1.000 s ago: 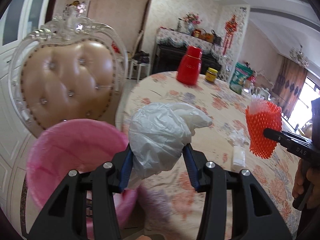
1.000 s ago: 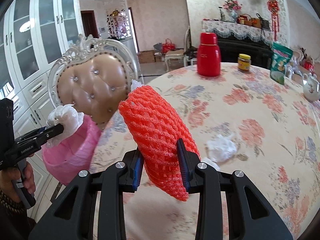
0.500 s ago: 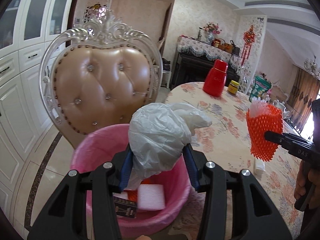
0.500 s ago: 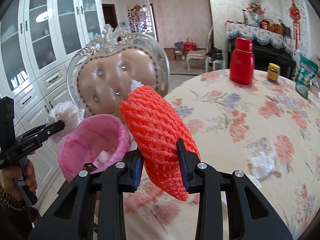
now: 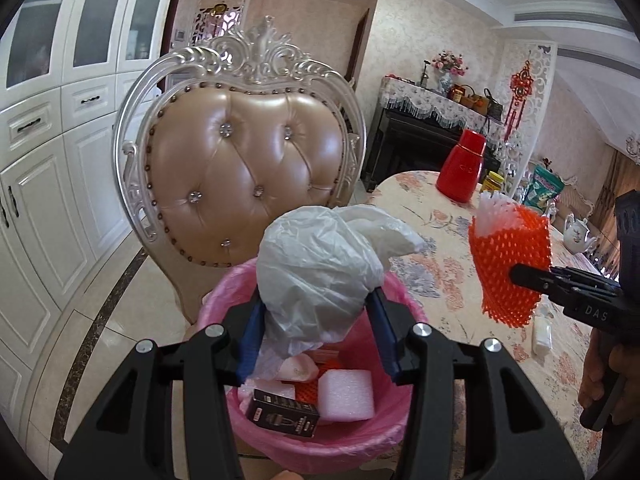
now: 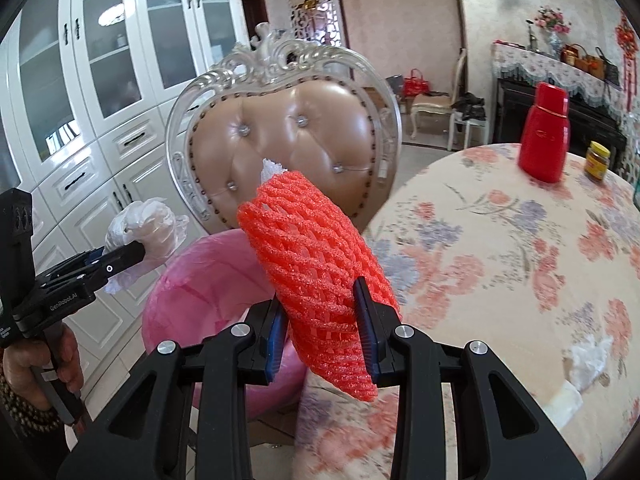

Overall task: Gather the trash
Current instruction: 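Carry the orange net and white bag over the pink wastebasket, then open both tools to drop the net and bag into the wastebasket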

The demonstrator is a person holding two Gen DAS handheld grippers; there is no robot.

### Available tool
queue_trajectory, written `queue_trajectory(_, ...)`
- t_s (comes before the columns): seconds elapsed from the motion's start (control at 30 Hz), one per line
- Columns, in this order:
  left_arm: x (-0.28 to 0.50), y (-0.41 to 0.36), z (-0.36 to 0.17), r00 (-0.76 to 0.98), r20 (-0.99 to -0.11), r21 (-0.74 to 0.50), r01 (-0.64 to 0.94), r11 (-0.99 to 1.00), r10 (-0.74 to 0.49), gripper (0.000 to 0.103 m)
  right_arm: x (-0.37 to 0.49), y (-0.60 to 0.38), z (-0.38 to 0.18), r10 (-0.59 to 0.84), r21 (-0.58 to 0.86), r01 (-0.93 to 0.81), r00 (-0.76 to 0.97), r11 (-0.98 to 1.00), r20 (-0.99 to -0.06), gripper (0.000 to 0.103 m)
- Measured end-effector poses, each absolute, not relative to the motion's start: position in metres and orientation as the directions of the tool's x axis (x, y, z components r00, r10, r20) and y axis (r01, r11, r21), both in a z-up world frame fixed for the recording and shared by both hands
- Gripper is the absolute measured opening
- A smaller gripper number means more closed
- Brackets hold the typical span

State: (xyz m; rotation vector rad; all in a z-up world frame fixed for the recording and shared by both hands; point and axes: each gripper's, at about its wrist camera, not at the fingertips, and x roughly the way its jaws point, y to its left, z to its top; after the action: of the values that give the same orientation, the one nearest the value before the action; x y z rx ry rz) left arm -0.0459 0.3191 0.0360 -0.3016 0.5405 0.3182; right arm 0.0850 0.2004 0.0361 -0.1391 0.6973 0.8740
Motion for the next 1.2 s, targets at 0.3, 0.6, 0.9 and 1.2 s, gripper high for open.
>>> queue_trajectory(0.3, -0.05, 0.337, 0.032, 0.803, -0.55, -0.204, -0.394, 0.896, 0.228, 0.047, 0.083, 0.241, 0.031, 0.667, 0.155, -0.776, 0.4, 0.612, -0.629, 0.031)
queue_trajectory(0.6, -0.052, 0.349, 0.032, 0.799, -0.551, -0.211, -0.413, 0.886, 0.241, 0.049, 0.084, 0.274, 0.023, 0.669, 0.158, -0.796, 0.363, 0.585, -0.649, 0.032)
queue_trajectory(0.9, -0.049, 0.352, 0.031, 0.799, -0.551, -0.213, -0.412, 0.886, 0.24, 0.049, 0.087, 0.29, 0.019, 0.675, 0.171, -0.808, 0.333, 0.564, -0.658, 0.034)
queue_trajectory(1.2, -0.044, 0.352, 0.028, 0.802, -0.552, -0.232, -0.411, 0.882, 0.228, 0.069, 0.089, 0.292, 0.017, 0.666, 0.163, -0.804, 0.339, 0.571, -0.665, 0.047)
